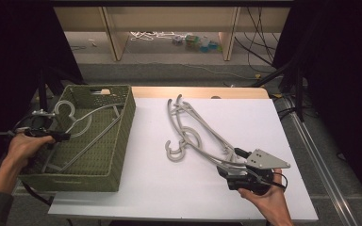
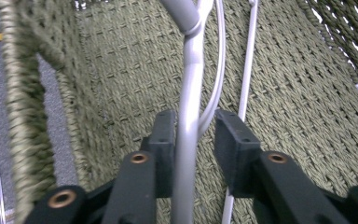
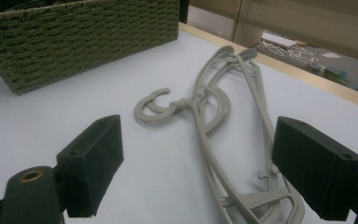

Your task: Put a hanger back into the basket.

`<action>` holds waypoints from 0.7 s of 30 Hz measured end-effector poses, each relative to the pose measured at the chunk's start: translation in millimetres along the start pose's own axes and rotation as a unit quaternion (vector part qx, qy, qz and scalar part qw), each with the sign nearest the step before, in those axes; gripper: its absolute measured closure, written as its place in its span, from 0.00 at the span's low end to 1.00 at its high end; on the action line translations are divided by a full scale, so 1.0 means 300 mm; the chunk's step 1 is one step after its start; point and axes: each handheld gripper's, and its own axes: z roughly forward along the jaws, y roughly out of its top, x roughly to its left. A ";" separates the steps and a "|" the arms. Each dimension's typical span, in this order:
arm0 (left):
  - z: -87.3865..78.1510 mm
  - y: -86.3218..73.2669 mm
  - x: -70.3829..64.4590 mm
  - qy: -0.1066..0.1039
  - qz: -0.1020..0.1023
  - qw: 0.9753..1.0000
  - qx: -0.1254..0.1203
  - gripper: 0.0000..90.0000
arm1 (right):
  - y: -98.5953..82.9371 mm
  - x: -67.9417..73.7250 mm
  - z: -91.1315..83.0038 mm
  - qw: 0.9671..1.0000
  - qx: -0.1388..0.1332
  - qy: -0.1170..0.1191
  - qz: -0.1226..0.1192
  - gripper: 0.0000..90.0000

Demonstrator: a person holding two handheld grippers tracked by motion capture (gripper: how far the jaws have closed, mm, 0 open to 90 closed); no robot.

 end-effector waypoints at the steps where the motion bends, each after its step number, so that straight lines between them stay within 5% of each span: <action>1: -0.001 0.000 -0.002 0.003 -0.007 1.000 -0.012 0.71 | 0.000 0.000 0.000 1.000 0.001 0.001 0.000 0.19; 6: -0.048 0.018 -0.016 0.025 -0.008 0.999 -0.022 0.53 | -0.002 -0.003 0.002 1.000 -0.004 0.001 0.000 0.19; 11: -0.134 0.029 -0.066 0.042 -0.020 0.995 -0.083 0.42 | -0.006 -0.001 0.006 1.000 0.001 0.002 0.003 0.19; 16: -0.236 0.025 -0.129 0.034 -0.050 0.985 -0.161 0.34 | -0.008 0.000 0.010 1.000 -0.004 -0.001 0.004 0.19; 21: -0.326 0.019 -0.246 0.003 -0.043 0.975 -0.218 0.26 | -0.006 0.001 0.007 1.000 -0.004 0.001 0.004 0.19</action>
